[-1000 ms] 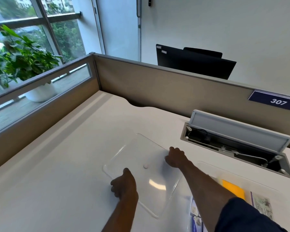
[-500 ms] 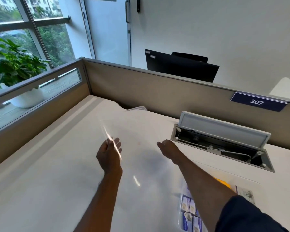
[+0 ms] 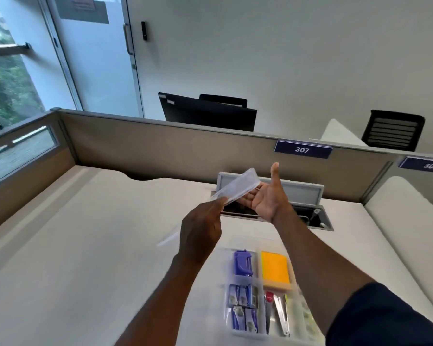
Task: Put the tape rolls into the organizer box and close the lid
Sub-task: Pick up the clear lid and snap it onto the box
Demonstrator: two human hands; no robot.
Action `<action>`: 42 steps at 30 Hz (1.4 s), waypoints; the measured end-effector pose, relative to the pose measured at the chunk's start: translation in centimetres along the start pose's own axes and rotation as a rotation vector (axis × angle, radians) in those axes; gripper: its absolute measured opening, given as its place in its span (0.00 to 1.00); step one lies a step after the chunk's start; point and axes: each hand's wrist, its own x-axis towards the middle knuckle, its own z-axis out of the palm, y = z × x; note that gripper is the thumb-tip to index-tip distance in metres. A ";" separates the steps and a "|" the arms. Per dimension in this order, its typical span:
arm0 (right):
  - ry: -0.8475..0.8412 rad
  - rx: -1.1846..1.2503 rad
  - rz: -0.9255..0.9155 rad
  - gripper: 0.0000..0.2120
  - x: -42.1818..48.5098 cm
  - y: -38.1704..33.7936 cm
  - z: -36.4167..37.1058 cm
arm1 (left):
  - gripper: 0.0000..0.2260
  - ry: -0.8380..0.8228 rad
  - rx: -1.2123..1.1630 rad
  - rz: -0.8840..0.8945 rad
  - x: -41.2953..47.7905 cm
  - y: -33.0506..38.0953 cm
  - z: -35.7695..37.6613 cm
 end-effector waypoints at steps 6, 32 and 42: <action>0.113 -0.118 0.100 0.15 -5.1 -2.3 -6.0 | 0.19 -0.253 -0.097 0.170 -2.4 4.3 3.1; 0.776 -1.449 0.075 0.24 -15.8 4.2 -20.9 | 0.13 -0.511 -0.102 -0.993 -8.6 2.5 8.3; 0.795 -1.753 0.082 0.15 -15.9 5.2 -21.1 | 0.20 -0.488 -0.345 -1.101 -9.0 3.1 8.1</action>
